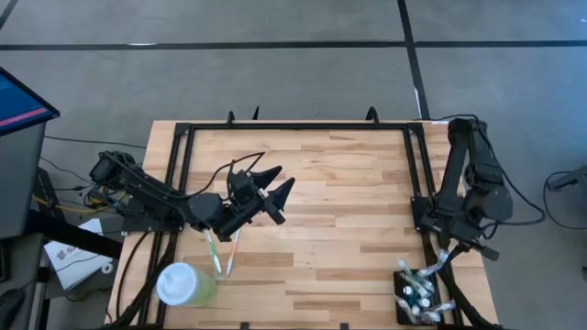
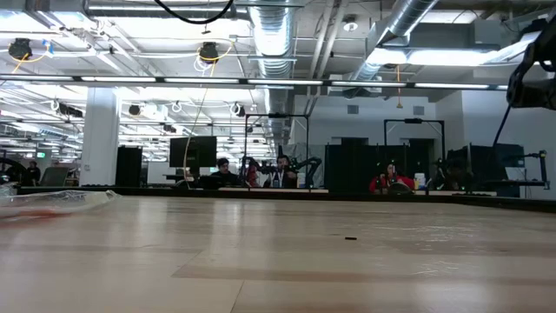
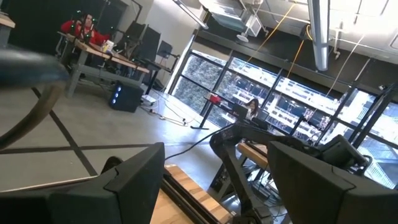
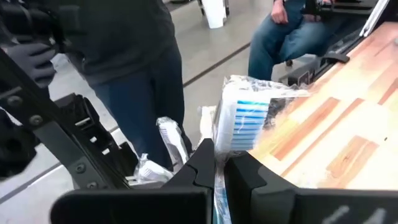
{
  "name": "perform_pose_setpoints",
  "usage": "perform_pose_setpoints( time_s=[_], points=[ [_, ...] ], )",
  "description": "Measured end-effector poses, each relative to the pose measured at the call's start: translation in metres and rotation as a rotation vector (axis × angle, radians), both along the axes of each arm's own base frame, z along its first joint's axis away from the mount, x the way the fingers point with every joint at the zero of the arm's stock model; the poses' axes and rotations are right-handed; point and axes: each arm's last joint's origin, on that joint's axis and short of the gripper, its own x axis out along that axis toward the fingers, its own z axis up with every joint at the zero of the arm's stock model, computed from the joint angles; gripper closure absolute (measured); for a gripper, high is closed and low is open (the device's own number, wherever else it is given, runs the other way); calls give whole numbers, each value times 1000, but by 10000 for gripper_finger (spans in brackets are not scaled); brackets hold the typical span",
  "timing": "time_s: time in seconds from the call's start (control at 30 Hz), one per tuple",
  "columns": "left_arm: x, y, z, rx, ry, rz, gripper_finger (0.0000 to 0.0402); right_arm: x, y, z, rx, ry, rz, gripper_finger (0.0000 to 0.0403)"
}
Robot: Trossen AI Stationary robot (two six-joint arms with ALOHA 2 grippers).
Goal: Pick & Place toothbrushing station
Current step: Put the blue toothbrush into the black organizer
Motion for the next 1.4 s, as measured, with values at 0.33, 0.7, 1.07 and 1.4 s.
perform_pose_setpoints(
  time_s=[0.33,0.7,1.07,1.4],
  points=[
    [0,0,0,-5,-4,-1,124,2,10,-23,-24,70,-25,397],
    [0,0,0,-3,-5,-8,124,1,18,-38,-4,25,-64,397],
    [0,0,0,-17,-19,-16,124,-4,20,-62,-26,75,-124,396],
    [0,0,0,-16,-17,-19,124,-6,21,-82,-26,138,-172,391]
  ],
)
